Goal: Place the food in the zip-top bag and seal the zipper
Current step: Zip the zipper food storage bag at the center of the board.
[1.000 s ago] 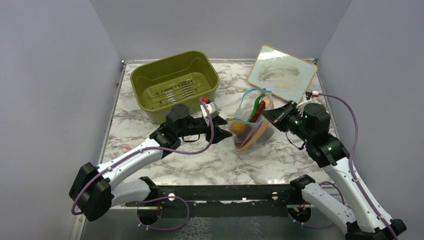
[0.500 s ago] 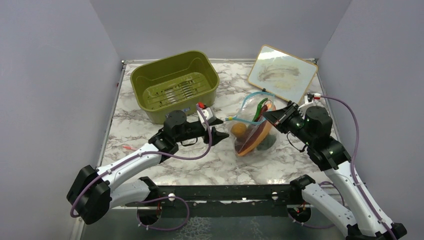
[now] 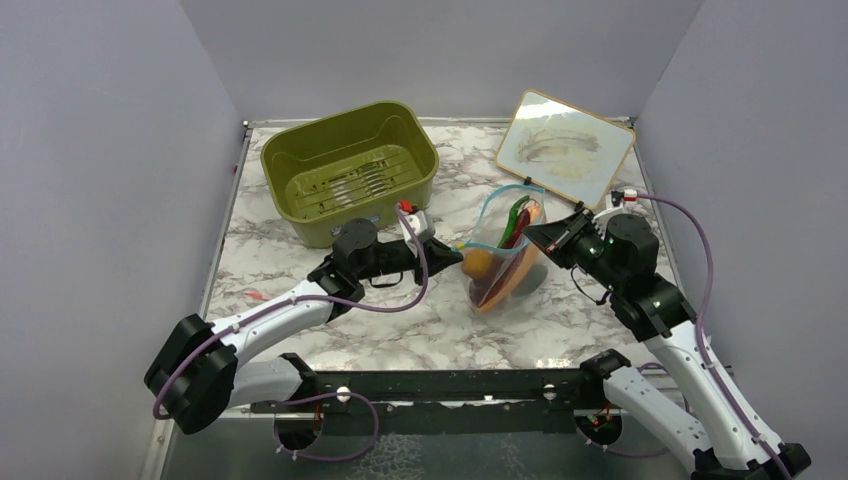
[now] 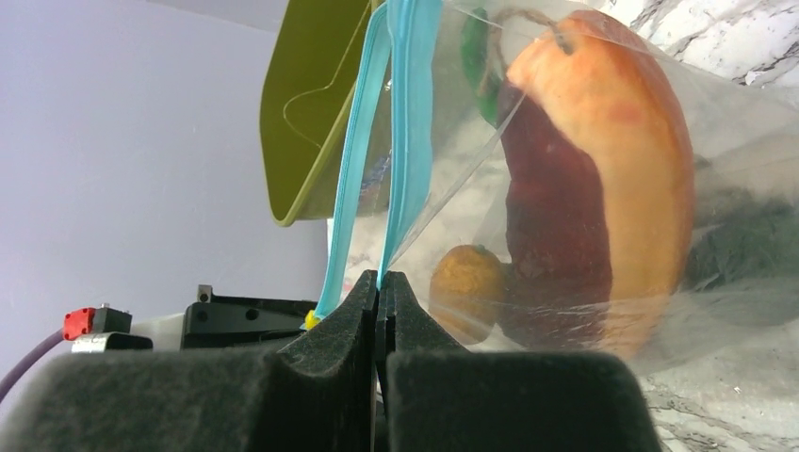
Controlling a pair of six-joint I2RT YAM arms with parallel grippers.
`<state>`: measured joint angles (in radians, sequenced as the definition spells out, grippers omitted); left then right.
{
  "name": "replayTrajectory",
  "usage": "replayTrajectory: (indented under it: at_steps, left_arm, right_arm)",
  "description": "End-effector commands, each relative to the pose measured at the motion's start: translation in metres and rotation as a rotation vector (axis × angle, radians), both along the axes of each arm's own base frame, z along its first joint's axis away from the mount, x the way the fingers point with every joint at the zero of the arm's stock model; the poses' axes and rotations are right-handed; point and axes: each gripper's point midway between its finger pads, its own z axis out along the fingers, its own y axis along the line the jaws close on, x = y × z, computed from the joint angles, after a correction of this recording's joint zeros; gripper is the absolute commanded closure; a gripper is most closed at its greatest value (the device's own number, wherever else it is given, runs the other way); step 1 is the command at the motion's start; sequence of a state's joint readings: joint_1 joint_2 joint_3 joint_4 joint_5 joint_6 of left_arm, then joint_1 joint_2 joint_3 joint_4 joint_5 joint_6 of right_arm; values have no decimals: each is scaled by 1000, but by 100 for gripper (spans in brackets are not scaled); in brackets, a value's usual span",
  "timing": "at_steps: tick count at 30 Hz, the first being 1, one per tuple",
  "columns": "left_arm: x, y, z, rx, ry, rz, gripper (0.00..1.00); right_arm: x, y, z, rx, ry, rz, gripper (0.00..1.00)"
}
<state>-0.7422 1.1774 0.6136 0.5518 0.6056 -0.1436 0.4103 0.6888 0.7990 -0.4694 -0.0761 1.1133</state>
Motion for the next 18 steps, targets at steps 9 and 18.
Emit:
replayTrajectory:
  at_steps: [9,18]
  left_arm:
    - [-21,4,26,-85,-139,-81,100]
    - [-32,6,26,-78,-210,-141,100]
  right_arm:
    - [-8,7,10,-105,-108,123,74]
    - [-25,12,25,-471,-393,427,57]
